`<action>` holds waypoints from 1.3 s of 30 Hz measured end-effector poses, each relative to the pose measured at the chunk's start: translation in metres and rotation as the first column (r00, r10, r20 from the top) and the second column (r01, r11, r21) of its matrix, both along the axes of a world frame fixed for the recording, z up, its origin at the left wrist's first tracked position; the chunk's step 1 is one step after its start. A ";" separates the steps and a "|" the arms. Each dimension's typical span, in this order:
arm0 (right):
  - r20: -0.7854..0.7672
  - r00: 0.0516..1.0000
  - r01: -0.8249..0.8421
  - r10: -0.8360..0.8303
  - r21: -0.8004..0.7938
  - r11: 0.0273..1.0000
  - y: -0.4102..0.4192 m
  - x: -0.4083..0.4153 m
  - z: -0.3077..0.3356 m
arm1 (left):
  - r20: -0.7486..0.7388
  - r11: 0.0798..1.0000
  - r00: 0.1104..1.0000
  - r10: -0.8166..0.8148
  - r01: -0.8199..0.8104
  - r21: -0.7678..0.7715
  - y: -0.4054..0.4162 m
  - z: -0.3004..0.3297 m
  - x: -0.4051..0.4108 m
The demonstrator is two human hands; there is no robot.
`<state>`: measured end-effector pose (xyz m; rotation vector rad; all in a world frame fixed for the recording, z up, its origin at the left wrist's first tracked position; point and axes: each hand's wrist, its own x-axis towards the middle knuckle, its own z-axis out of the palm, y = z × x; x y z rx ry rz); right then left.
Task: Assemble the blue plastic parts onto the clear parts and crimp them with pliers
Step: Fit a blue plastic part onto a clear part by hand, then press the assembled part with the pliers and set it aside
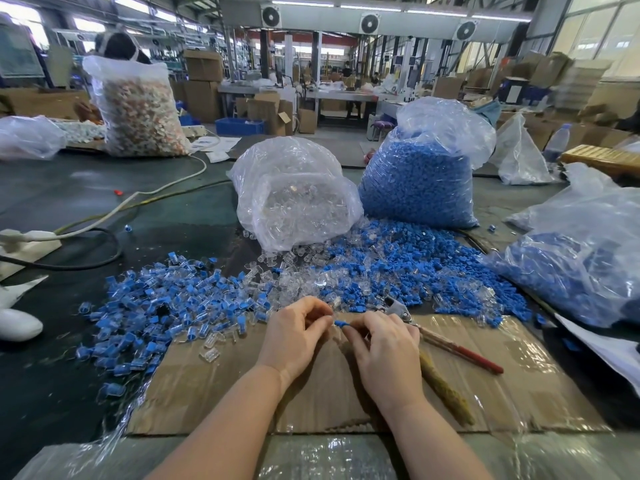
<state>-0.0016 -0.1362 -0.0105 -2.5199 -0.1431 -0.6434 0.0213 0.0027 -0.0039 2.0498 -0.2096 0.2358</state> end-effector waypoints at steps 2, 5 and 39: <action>-0.007 1.000 -0.001 0.001 -0.002 1.000 0.001 0.000 0.001 | -0.001 1.000 1.000 -0.019 0.019 0.021 0.000 0.001 0.000; -0.019 1.000 0.000 0.000 -0.009 1.000 0.001 0.000 0.001 | -0.010 0.998 0.999 -0.045 0.045 0.046 0.001 0.002 -0.001; 0.000 0.989 -0.146 0.147 0.023 0.989 -0.001 -0.004 0.008 | -0.038 0.992 0.992 -0.122 0.121 -0.022 0.001 0.004 -0.002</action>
